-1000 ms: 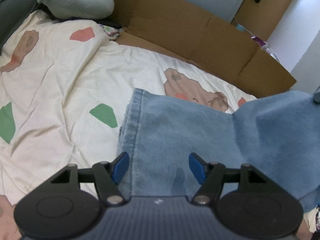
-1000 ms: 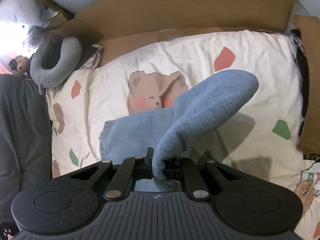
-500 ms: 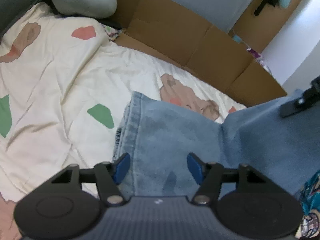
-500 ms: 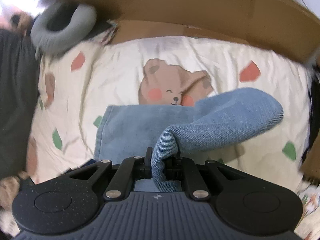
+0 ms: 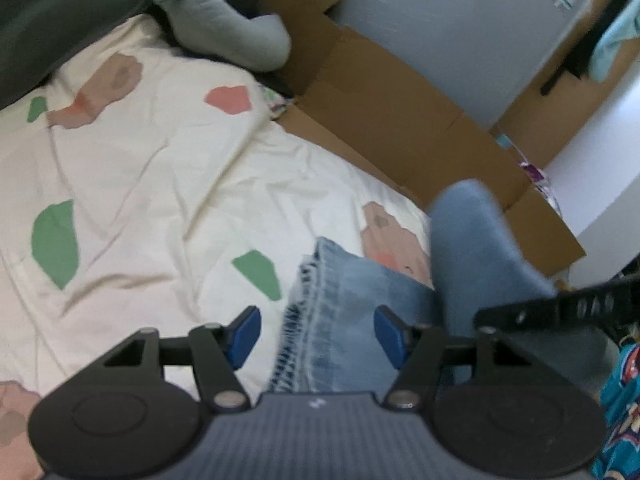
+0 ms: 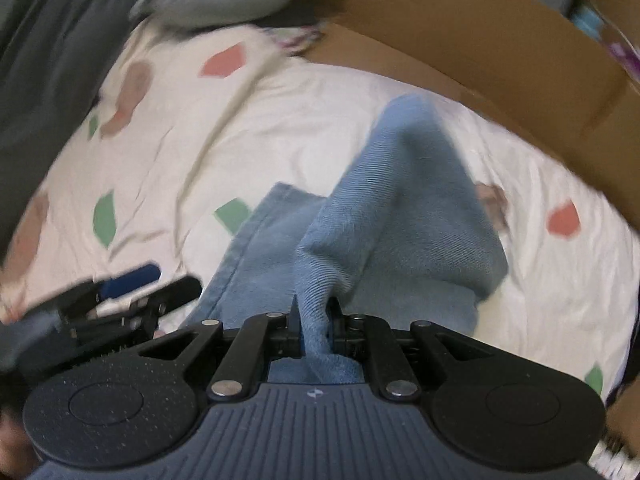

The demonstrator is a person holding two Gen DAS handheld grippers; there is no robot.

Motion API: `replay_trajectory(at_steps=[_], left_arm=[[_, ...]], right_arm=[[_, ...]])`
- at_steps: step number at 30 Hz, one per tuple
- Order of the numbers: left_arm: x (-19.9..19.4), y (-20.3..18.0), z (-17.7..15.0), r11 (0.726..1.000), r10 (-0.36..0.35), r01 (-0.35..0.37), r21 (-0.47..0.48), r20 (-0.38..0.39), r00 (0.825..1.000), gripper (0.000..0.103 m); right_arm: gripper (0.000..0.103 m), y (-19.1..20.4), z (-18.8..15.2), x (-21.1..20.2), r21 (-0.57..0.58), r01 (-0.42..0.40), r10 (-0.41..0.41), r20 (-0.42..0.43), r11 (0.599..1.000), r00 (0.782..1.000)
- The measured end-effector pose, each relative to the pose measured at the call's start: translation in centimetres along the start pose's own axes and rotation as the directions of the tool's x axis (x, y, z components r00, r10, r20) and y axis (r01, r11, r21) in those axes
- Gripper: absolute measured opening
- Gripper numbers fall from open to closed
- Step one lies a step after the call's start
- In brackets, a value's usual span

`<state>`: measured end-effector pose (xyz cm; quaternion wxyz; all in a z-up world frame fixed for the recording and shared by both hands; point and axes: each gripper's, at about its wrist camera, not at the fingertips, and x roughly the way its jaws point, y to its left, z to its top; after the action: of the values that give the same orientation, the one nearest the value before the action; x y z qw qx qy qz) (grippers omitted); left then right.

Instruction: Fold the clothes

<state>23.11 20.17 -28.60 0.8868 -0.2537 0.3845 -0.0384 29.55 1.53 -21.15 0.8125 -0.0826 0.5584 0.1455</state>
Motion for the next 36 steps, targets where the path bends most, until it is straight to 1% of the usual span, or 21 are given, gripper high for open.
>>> replay_trajectory(at_steps=[3, 8, 10, 12, 14, 15, 16, 17, 19, 22, 25, 29, 33, 36], left_arm=[[-0.2, 0.8, -0.1, 1.000, 0.011, -0.011, -0.022, -0.002, 1.000, 0.065], [-0.4, 1.9, -0.3, 0.998, 0.018, -0.018, -0.054, -0.009, 1.000, 0.065], [-0.1, 2.0, -0.5, 0.998, 0.000, -0.001, -0.060, -0.029, 1.000, 0.065], [0.5, 1.9, -0.8, 0.999, -0.007, 0.004, -0.051, -0.059, 0.998, 0.062], [1.1, 2.0, -1.3, 0.998, -0.025, 0.020, -0.054, -0.095, 0.995, 0.051], [1.4, 2.1, -1.5, 0.997, -0.046, 0.038, -0.065, -0.114, 0.992, 0.049], [1.7, 2.1, -1.8, 0.996, -0.061, 0.052, -0.071, -0.129, 0.990, 0.042], [1.9, 2.1, -2.0, 0.996, -0.070, 0.061, -0.070, -0.140, 0.988, 0.033], [2.3, 2.0, -2.6, 0.994, -0.087, 0.076, -0.072, -0.160, 0.983, 0.027], [2.6, 1.9, -3.0, 0.994, -0.091, 0.079, -0.077, -0.166, 0.982, 0.027], [2.6, 1.9, -3.2, 0.993, -0.100, 0.087, -0.080, -0.171, 0.980, 0.026], [2.5, 2.1, -3.3, 0.992, -0.109, 0.096, -0.085, -0.175, 0.978, 0.027], [2.2, 2.2, -3.3, 0.990, -0.116, 0.101, -0.094, -0.169, 0.979, 0.027], [2.0, 2.7, -3.3, 0.985, -0.134, 0.115, -0.126, -0.158, 0.978, 0.026]], right_arm=[[0.008, 1.6, -0.5, 1.0, -0.056, -0.005, 0.005, 0.004, 0.998, 1.000], [0.008, 1.4, 0.0, 1.6, -0.007, -0.021, 0.021, 0.013, 1.000, 1.000], [0.008, 1.3, 0.3, 1.4, 0.008, -0.024, 0.024, 0.024, 1.000, 0.999], [0.008, 1.5, 0.7, 1.3, 0.012, -0.026, 0.026, 0.037, 1.000, 0.999], [0.008, 1.6, 0.9, 1.1, 0.012, -0.031, 0.031, 0.042, 0.999, 0.999], [0.008, 1.7, 1.0, 1.1, 0.012, -0.034, 0.034, 0.044, 0.999, 0.998], [0.008, 1.7, 1.1, 1.0, 0.013, -0.038, 0.037, 0.046, 0.999, 0.998], [0.008, 1.8, 1.2, 0.9, 0.014, -0.041, 0.040, 0.048, 0.999, 0.998], [0.008, 1.8, 1.3, 0.8, 0.017, -0.046, 0.045, 0.052, 0.999, 0.998], [0.008, 1.5, 1.5, 0.4, 0.037, -0.053, 0.051, 0.068, 0.998, 0.996], [0.008, 1.0, 2.1, -0.6, 0.082, -0.066, 0.059, 0.093, 0.994, 0.994], [0.007, 1.4, 3.1, -1.6, 0.083, -0.083, 0.072, 0.128, 0.993, 0.989], [0.007, 2.3, 3.4, 0.2, 0.065, -0.079, 0.072, 0.103, 0.995, 0.992], [0.007, 2.4, 2.5, 2.1, 0.077, -0.074, 0.069, 0.065, 0.994, 0.995]])
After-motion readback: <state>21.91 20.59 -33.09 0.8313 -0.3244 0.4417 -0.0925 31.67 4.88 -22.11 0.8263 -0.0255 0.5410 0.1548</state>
